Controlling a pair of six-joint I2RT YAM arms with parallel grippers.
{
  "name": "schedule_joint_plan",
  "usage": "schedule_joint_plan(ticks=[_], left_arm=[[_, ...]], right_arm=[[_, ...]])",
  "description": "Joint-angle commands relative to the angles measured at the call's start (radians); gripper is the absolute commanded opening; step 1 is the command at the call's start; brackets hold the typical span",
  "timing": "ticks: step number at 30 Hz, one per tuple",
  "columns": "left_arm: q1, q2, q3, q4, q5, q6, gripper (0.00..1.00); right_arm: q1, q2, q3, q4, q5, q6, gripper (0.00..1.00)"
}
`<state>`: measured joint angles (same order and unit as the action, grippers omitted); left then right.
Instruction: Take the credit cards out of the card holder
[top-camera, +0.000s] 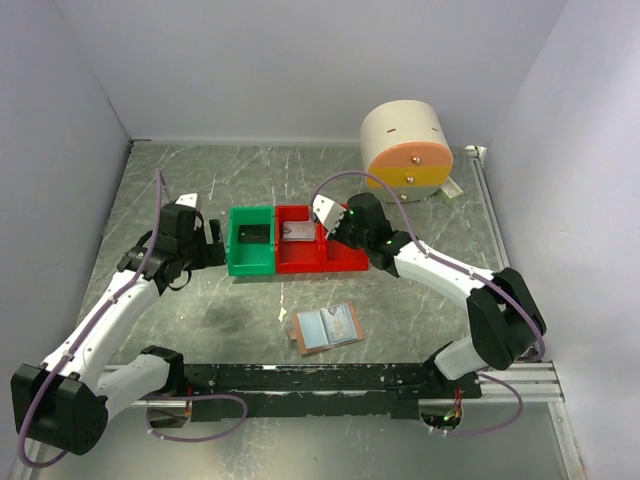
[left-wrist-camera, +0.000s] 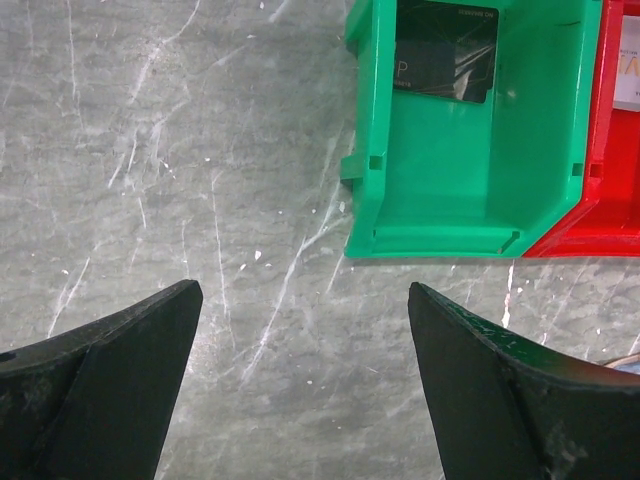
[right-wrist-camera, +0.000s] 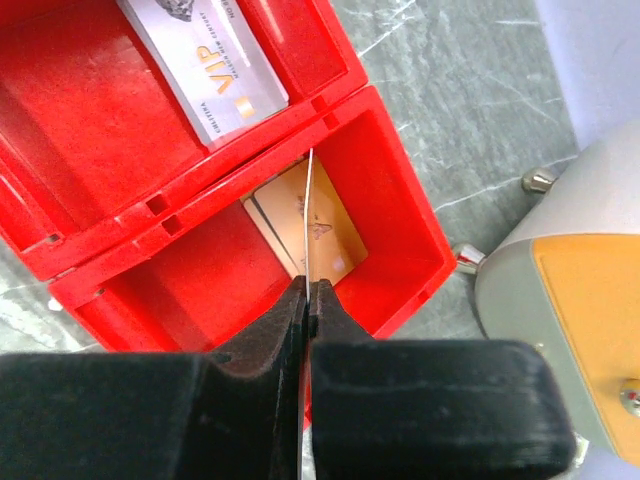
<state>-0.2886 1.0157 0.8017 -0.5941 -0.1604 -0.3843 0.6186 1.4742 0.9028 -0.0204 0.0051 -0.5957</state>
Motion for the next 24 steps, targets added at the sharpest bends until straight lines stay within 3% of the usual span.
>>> schedule_joint_plan(ticks=[1, 13, 24], left_arm=[[0.008, -0.003, 0.019, 0.023, -0.027, 0.011, 0.96], [0.008, -0.015, 0.017, 0.013, -0.051, 0.000, 0.95], [0.008, -0.001, 0.021, 0.007, -0.058, -0.004, 0.94]], right_arm=[[-0.003, 0.009, -0.004, 0.061, 0.026, -0.084, 0.00], [-0.057, 0.067, -0.080, 0.173, 0.015, -0.227, 0.00], [-0.059, 0.187, -0.030, 0.205, -0.008, -0.312, 0.00]])
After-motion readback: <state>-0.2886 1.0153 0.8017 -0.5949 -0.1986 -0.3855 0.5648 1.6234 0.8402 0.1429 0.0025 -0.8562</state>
